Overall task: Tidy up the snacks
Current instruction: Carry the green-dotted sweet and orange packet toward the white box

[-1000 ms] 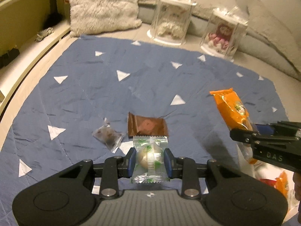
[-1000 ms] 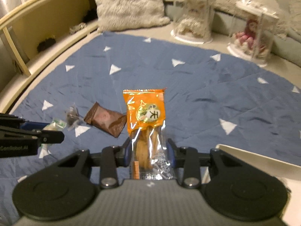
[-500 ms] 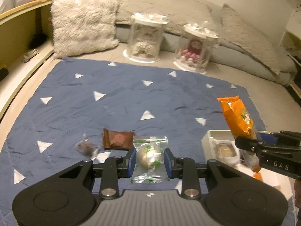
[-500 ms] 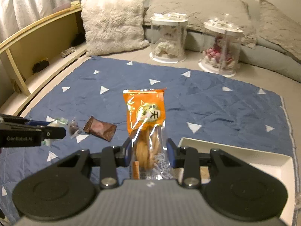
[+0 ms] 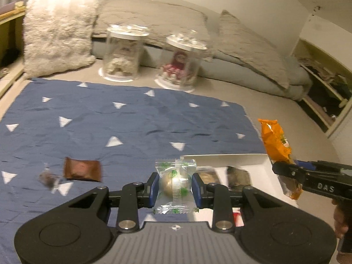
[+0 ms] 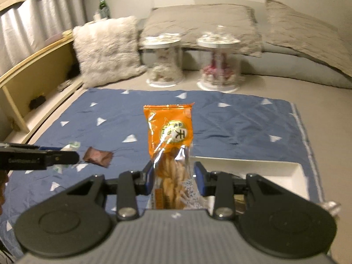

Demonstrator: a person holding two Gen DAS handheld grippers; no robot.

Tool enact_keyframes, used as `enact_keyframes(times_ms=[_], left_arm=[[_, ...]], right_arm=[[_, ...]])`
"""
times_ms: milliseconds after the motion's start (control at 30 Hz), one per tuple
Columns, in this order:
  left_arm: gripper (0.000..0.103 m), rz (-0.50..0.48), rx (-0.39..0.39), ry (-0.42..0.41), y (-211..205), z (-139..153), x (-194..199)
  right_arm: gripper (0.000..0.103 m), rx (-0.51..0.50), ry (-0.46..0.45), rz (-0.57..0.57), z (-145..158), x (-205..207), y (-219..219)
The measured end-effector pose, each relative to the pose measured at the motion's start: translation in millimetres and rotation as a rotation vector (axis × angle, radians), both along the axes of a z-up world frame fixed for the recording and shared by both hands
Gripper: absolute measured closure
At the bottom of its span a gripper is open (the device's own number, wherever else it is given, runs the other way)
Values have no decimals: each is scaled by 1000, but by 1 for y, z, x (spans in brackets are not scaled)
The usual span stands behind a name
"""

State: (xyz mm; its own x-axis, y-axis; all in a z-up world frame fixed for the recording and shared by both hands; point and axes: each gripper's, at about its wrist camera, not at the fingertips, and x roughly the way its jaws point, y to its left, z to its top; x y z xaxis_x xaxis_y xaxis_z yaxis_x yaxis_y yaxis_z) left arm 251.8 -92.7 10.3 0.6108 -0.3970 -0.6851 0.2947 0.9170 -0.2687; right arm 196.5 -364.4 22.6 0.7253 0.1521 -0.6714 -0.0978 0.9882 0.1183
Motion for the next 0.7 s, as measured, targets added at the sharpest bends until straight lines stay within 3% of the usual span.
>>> enact_keyframes(times_ms=[467,700], left_arm=[[69,-175,-18,57,-86,-33,-9],[69,-205,-48,122,-120,-54,3]], right_arm=[[60,4,68,-198,-27,-6,-93],[60,19,125,-294,-45,-1,-132]])
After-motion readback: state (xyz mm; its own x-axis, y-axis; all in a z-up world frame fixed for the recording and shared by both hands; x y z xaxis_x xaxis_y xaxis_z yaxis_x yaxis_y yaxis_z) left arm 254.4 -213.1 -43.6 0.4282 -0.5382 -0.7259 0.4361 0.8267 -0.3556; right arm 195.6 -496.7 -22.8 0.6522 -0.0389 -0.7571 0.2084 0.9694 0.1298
